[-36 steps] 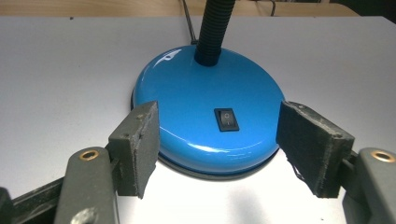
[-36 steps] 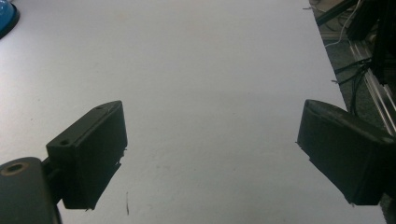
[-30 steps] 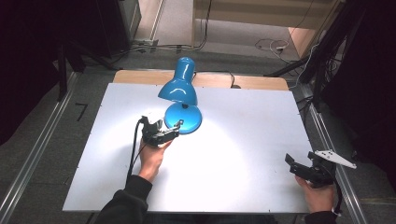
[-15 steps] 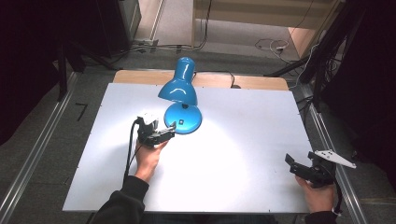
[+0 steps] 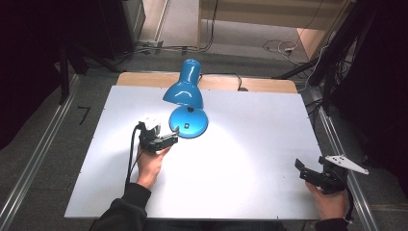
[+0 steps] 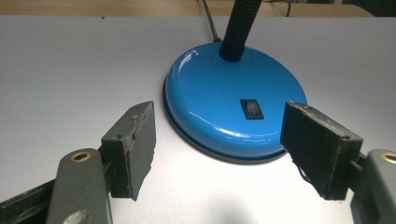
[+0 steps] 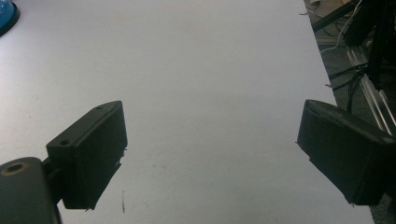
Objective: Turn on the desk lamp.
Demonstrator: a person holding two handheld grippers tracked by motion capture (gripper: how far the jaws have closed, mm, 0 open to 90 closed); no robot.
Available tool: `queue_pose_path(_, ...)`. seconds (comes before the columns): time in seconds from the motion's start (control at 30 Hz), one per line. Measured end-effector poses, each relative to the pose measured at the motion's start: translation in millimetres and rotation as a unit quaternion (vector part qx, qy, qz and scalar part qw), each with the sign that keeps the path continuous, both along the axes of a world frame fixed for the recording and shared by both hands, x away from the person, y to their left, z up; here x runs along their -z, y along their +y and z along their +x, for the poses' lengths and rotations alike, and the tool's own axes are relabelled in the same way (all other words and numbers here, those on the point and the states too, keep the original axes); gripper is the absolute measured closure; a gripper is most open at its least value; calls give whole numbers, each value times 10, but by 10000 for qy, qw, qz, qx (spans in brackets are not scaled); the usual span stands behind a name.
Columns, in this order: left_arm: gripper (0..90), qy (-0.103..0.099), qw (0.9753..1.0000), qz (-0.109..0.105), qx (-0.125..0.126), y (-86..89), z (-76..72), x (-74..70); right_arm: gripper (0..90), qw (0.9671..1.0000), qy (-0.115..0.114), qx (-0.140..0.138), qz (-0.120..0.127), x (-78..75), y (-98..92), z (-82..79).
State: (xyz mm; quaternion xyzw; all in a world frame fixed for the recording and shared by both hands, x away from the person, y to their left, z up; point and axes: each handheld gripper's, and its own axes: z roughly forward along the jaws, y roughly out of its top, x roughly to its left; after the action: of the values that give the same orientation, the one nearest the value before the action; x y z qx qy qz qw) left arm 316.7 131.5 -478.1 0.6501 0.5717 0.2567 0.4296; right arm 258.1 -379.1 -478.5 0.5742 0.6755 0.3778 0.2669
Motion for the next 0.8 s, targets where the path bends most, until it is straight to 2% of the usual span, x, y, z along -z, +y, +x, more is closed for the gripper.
queue_pose_path(0.5, 255, -75, 10000, 32, -51, 146, -118, -20, 71, 10000, -34, -20, -43, -7, -9, -9)
queue_pose_path(0.63, 252, -7, 10000, 73, -68, 174, -142, 10, 71, 10000, -42, -27, -38, -13, -8, -22)
queue_pose_path(0.8, 246, 33, 9999, -25, -154, 233, -168, 35, 71, 10000, -42, -35, -20, -14, -13, -22)
